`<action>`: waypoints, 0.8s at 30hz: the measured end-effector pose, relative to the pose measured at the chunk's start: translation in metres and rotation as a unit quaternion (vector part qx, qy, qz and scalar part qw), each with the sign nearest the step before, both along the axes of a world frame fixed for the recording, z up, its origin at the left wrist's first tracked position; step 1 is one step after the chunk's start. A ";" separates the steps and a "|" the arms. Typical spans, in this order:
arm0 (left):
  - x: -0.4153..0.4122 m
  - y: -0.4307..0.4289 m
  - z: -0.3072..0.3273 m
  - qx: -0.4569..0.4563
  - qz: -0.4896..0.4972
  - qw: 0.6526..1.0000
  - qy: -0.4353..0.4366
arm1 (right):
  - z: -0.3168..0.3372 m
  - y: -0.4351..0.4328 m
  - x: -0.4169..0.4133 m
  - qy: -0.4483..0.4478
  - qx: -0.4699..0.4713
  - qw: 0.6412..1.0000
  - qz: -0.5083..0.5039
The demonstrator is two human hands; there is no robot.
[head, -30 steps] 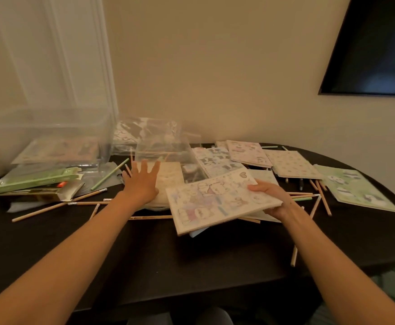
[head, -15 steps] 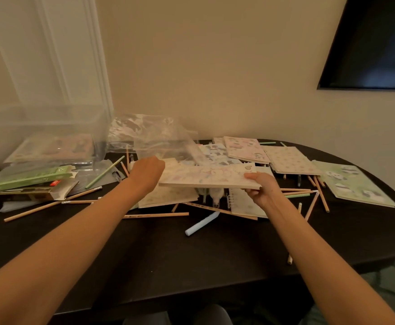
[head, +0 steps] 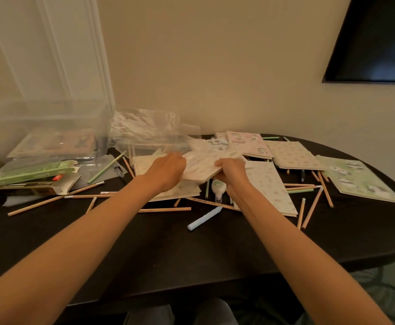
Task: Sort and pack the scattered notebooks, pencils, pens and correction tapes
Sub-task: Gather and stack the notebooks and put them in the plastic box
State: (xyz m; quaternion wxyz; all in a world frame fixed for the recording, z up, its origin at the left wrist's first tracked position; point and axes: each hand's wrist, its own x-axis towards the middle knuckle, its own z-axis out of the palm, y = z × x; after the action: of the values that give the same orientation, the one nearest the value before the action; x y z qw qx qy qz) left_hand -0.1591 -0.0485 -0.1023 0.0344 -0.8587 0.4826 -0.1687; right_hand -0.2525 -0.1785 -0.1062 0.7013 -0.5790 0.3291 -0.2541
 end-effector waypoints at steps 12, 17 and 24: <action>-0.004 -0.014 -0.017 -0.043 0.082 0.994 0.066 | -0.016 -0.003 -0.005 0.022 -0.282 0.958 -0.053; -0.005 -0.016 -0.017 -0.067 0.071 0.994 0.051 | -0.011 -0.016 0.002 0.066 -0.154 0.983 0.078; -0.012 -0.016 -0.002 -0.104 0.002 0.995 0.009 | 0.003 -0.015 0.011 -0.088 0.120 0.986 0.070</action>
State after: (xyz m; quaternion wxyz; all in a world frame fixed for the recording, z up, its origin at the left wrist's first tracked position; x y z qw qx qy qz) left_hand -0.1711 -0.0643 -0.1045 -0.0591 -0.8599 0.4614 -0.2104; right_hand -0.2416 -0.1934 -0.1034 0.8082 -0.4874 0.2530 -0.2127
